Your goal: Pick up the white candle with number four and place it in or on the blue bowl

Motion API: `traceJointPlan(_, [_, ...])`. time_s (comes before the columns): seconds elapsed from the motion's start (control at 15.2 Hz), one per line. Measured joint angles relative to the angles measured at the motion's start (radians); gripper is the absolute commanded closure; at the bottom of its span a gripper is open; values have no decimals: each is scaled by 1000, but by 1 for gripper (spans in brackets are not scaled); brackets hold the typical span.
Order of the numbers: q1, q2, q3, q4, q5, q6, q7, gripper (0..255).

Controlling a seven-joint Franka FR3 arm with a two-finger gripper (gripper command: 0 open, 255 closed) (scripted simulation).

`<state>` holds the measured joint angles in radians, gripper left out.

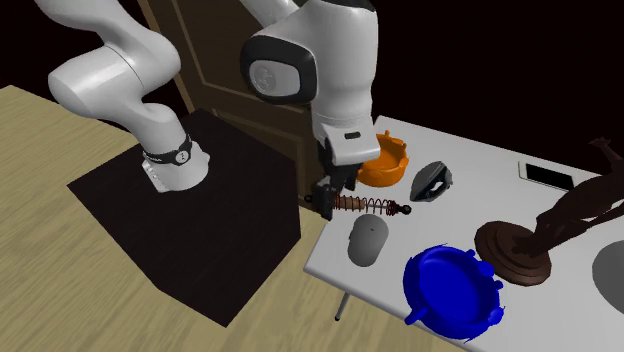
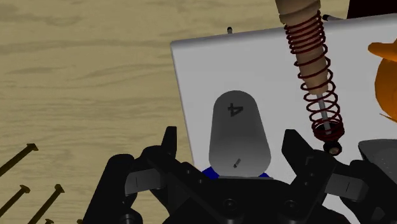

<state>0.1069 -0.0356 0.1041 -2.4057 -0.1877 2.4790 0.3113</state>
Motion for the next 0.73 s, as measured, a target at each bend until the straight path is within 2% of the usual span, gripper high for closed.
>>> traceJointPlan(0.26, [11,144,5,89,-75,75,58,0])
traceJointPlan(0.73, [21,266,-13,121,-140,167,110,0])
